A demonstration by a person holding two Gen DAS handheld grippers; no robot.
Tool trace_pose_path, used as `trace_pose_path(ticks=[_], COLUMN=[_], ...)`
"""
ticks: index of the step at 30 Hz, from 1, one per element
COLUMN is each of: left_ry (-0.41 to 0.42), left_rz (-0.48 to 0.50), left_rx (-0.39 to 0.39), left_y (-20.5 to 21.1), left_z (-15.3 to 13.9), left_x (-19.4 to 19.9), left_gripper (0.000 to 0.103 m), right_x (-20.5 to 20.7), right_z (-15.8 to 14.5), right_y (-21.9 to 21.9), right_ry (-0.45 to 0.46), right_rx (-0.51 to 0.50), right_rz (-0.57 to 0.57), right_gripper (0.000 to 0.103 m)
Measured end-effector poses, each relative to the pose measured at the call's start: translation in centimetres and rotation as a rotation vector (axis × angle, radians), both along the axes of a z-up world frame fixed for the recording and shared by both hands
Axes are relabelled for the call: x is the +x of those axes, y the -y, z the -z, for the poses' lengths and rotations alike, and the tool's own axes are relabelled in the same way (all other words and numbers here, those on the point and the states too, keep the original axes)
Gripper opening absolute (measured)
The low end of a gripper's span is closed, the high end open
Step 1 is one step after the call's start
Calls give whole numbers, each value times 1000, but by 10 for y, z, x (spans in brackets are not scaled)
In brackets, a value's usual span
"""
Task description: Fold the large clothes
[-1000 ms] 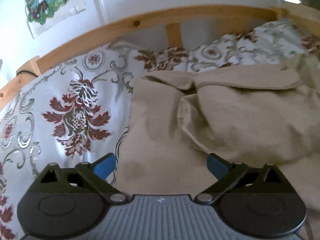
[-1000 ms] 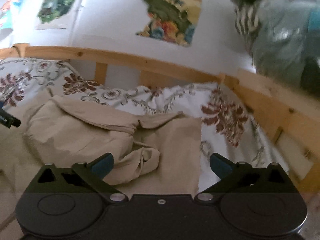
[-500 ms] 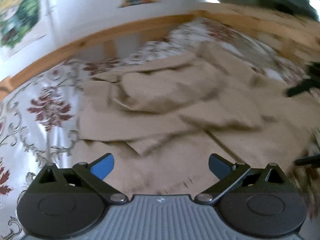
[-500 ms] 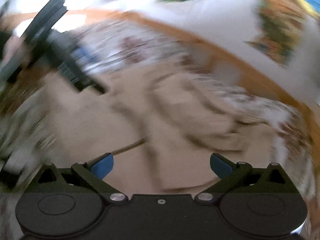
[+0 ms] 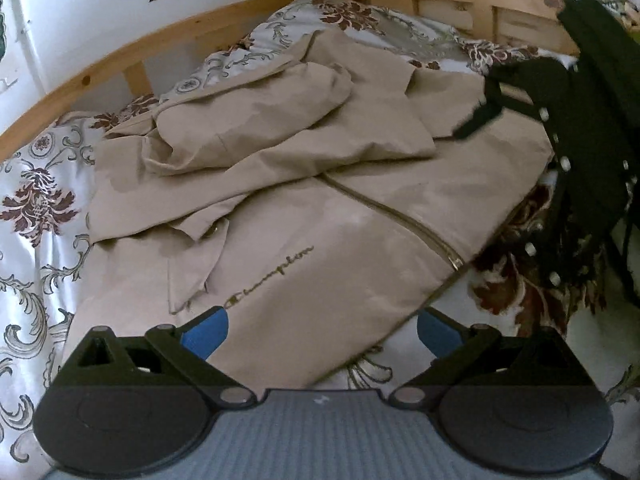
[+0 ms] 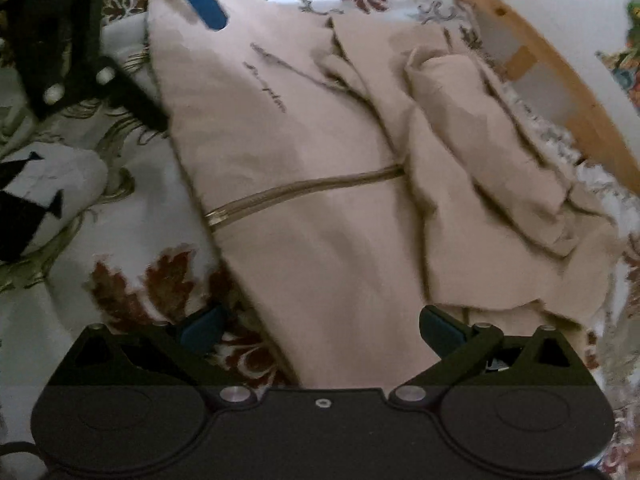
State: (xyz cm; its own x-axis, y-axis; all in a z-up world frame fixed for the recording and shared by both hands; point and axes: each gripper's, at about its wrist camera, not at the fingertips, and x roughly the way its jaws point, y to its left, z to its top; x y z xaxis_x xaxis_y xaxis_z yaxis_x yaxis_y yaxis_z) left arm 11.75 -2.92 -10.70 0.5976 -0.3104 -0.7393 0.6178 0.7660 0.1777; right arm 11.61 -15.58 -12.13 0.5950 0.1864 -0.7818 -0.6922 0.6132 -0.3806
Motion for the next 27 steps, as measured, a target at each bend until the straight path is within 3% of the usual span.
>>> trace_pose_path(ticks=[5,9,12,14,16,18,20,24,27], left_ry=[75,118,117,118,106,111,129,122,123], left_rz=[-25,-90,-171,-246,-307,-328,-331,-343,-364], left_rx=[85,165,186,191,173,99,82,25,-9], left_y=[14,17,10,2,-10,-21,-23,-25,-27], left_z=[6,8,6,4,0,-11,-21,-41,-54], left_x=[-7,-1,11,20,29,32,36,53,65], left_gripper=[101,93,76,53,42,34,26,21,21], right_x=[0,7,18,23,24,22,17,11,2], right_z=[-10,-31,-46,-49,-50,-49,-48,-43,-30], right_y=[5,22,39,44,46,44,40,33,16], right_ry=[115,200,214,213,211,217,227,145,111], right_rx=[45,187,319,354,360,350,340,351,221], right_rz=[24,108,202,232,237,226,210,96,14], right_gripper=[95,88,83,83,83,83,83,88,90])
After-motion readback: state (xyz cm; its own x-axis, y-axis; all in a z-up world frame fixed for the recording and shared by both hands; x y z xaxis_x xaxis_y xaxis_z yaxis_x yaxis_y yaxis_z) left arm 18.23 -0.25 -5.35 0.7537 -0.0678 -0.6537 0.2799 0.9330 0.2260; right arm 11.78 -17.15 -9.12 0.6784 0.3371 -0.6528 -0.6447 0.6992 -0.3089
